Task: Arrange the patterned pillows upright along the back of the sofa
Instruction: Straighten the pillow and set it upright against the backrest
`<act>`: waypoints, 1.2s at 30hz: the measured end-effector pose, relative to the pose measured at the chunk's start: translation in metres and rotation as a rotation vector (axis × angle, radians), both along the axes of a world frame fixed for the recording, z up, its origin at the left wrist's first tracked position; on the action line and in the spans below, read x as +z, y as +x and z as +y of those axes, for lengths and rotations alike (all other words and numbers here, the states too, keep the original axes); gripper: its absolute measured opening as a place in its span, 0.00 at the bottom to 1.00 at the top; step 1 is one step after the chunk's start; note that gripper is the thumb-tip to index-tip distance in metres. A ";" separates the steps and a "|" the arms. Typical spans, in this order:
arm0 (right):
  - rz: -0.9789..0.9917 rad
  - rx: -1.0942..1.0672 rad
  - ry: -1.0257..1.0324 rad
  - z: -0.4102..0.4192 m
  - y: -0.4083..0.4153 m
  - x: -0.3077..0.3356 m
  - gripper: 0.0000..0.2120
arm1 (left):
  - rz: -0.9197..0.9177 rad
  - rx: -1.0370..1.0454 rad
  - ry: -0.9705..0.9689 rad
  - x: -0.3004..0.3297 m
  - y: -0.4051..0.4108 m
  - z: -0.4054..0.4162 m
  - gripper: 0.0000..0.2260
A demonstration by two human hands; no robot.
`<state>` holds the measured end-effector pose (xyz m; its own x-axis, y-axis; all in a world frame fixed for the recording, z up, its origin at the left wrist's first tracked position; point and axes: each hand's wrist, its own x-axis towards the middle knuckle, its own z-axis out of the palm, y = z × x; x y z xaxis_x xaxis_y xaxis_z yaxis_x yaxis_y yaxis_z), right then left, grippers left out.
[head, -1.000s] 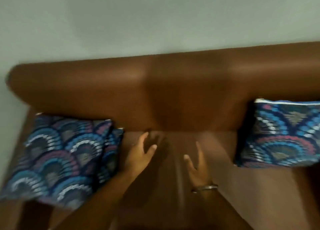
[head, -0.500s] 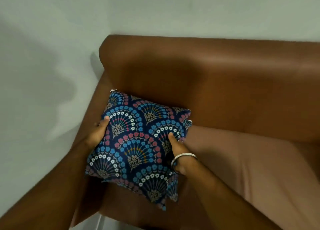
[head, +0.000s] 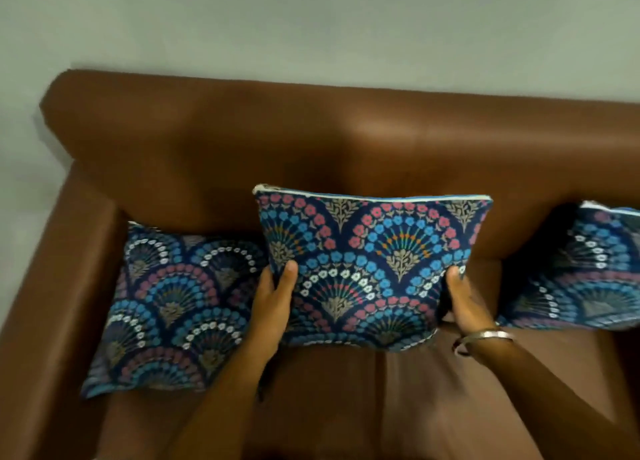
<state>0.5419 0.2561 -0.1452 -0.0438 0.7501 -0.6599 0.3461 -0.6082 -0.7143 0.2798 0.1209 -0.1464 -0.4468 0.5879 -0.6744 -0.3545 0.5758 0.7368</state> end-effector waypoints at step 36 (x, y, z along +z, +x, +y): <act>0.142 0.150 -0.202 -0.143 -0.318 -0.100 0.44 | 0.338 0.226 -0.210 -0.056 -0.295 -0.090 0.38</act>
